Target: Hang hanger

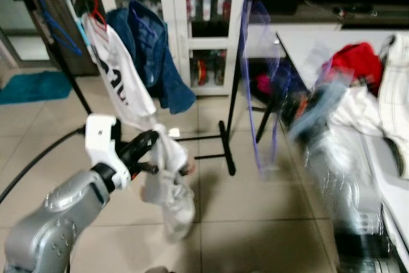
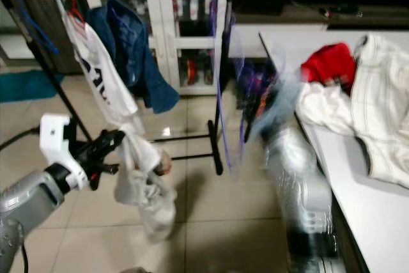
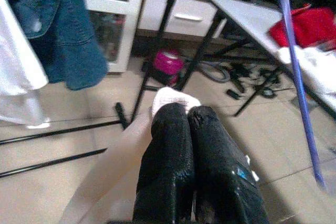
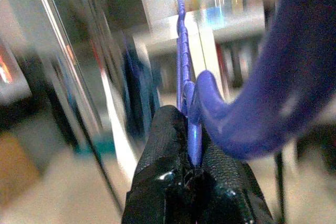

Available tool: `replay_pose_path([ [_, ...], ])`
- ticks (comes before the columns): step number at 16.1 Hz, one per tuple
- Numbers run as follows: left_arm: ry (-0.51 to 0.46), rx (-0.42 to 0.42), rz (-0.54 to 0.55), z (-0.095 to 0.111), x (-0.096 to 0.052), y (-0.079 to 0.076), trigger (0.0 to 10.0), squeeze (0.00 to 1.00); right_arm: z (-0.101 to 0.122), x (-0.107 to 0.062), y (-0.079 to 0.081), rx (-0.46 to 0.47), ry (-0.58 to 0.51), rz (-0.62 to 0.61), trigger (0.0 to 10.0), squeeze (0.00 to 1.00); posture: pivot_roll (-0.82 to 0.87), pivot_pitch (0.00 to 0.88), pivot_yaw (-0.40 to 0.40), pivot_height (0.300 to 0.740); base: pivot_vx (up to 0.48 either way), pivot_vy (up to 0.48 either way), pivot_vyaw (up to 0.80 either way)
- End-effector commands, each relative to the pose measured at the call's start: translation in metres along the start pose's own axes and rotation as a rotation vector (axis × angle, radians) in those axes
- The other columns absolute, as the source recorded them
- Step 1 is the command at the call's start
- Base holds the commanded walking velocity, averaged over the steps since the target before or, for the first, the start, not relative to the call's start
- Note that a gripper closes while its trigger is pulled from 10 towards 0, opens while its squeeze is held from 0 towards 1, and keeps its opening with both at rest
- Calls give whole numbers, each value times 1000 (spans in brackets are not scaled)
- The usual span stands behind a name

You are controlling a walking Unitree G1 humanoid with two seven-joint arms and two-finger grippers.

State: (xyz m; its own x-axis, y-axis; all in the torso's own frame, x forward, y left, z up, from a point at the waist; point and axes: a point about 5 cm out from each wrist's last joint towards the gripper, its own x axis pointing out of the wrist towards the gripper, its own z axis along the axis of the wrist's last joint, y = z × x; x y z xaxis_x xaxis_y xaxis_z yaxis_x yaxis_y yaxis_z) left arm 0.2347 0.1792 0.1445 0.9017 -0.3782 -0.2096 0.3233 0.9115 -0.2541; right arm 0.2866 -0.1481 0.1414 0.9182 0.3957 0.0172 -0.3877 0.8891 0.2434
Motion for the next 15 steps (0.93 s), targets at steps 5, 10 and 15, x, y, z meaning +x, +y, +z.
replay_pose_path([
  [5, 11, 180, 125, -18, 1, 0, 10000, 0, -20, -20, 6, -165, 196, -59, 10000, 0, -95, 0, 32, 740, 0, 0, 0],
  [10, -56, 251, 153, -15, 3, -2, 10000, 0, -28, -39, 4, -130, 260, -87, 10000, 0, -68, 0, 16, 740, 0, 195, -611],
  [15, -58, 274, 163, -13, 10, 3, 10000, 0, -27, -32, -3, -40, 231, -158, 10000, 0, -65, 0, -1, 740, 0, 377, -800],
])
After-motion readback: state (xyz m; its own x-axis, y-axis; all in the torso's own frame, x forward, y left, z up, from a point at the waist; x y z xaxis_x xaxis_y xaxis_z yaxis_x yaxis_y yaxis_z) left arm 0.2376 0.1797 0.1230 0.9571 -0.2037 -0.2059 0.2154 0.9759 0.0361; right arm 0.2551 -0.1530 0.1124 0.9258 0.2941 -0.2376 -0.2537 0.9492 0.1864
